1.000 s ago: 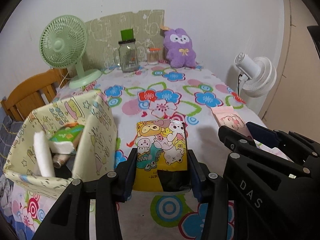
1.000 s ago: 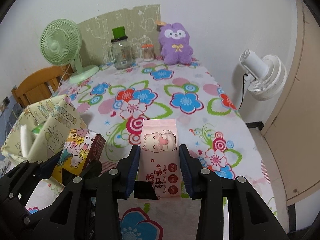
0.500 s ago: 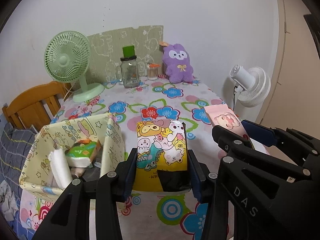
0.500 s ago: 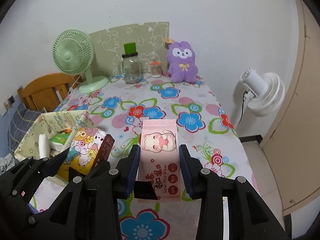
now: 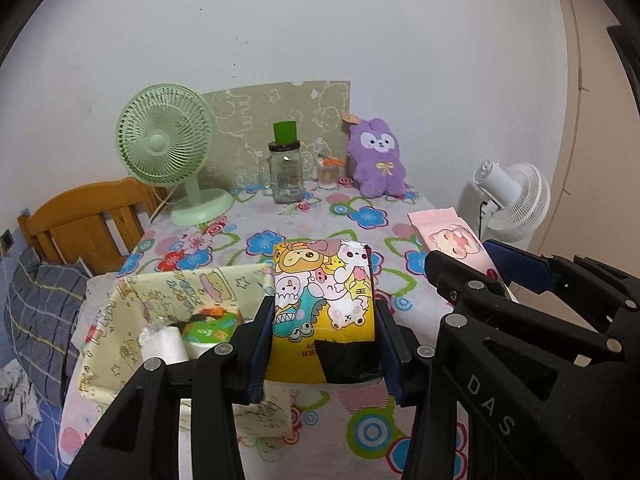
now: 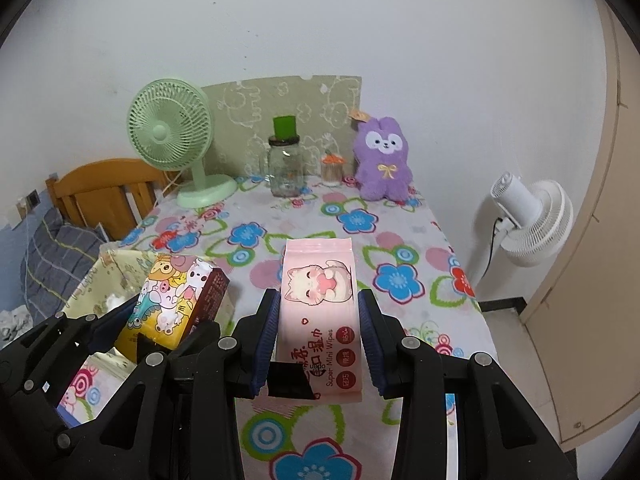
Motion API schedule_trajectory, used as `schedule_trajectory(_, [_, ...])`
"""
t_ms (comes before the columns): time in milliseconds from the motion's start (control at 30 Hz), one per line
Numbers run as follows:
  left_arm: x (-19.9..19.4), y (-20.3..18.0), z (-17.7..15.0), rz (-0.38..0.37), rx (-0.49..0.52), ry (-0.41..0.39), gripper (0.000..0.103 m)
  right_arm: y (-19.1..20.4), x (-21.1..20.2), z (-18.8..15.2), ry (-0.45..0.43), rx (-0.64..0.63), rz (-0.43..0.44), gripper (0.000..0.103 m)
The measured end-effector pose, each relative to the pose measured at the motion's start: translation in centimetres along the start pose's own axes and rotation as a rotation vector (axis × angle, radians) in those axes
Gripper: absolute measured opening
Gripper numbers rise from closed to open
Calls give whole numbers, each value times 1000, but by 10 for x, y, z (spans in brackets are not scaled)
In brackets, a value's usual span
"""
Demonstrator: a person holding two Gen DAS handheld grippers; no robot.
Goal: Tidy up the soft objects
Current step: 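Lift and carry the yellow pack and pink wipes pack over the fabric box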
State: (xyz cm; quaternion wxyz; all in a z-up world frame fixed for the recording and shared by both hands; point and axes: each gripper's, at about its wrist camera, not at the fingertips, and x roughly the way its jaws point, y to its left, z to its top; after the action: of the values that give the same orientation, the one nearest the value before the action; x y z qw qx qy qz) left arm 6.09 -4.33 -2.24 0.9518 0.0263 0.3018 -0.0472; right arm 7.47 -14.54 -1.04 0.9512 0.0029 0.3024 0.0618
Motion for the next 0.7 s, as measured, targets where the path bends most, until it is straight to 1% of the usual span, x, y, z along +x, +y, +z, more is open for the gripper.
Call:
schedule_trajectory(233, [0,17,5,27,-9,-13,48,18,1,12,-18,-26,22,42])
schedule_trajectory(700, [5,54,6,69,-29,-4,48,52,19,23,-13,-39,83,42])
